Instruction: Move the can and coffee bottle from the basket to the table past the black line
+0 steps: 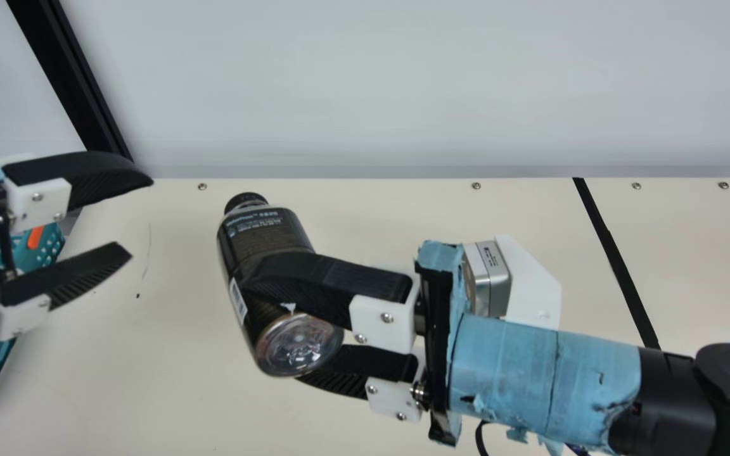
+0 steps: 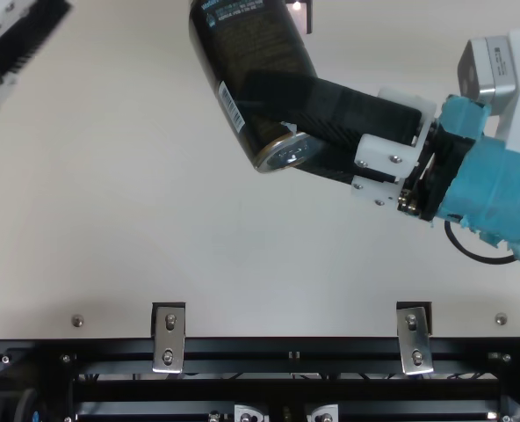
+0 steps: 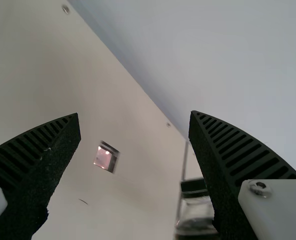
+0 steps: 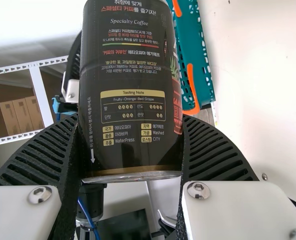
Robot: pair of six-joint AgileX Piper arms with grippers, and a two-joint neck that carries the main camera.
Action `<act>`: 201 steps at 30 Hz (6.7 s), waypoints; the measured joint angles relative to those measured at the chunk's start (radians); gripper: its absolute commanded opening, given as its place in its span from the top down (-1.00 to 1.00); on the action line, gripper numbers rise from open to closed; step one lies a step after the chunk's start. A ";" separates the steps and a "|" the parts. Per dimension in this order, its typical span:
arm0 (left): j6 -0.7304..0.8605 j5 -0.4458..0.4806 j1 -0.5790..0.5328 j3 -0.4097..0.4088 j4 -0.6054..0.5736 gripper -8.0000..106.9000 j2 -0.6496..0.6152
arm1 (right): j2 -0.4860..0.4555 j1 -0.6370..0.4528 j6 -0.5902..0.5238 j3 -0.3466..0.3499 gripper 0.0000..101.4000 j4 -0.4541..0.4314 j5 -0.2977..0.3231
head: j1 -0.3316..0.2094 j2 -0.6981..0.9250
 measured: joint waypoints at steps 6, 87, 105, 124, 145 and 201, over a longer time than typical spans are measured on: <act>-0.018 -0.054 0.000 0.000 0.241 -0.71 -0.003 | -0.013 -0.003 -0.004 -0.004 1.00 -0.015 -0.029 | 0.005 0.000; -0.018 -0.052 0.000 0.000 0.281 -0.71 -0.003 | -0.043 0.567 -0.324 0.077 1.00 -0.539 -1.065 | 0.000 0.000; -0.018 -0.052 0.000 0.000 0.281 -0.71 -0.003 | 0.000 0.640 -0.097 0.129 1.00 -0.816 -1.339 | 0.000 0.000; -0.018 -0.052 0.000 0.000 0.281 -0.71 -0.003 | 0.087 0.475 -0.054 0.186 1.00 -1.149 -1.297 | 0.000 0.000; -0.018 -0.052 0.000 0.000 0.281 -0.71 -0.003 | 0.326 0.309 0.147 0.038 1.00 -1.516 -1.233 | 0.000 0.000; -0.018 -0.052 0.000 0.000 0.281 -0.71 -0.003 | 0.373 0.121 -0.215 0.043 1.00 -1.196 -1.310 | 0.010 -0.087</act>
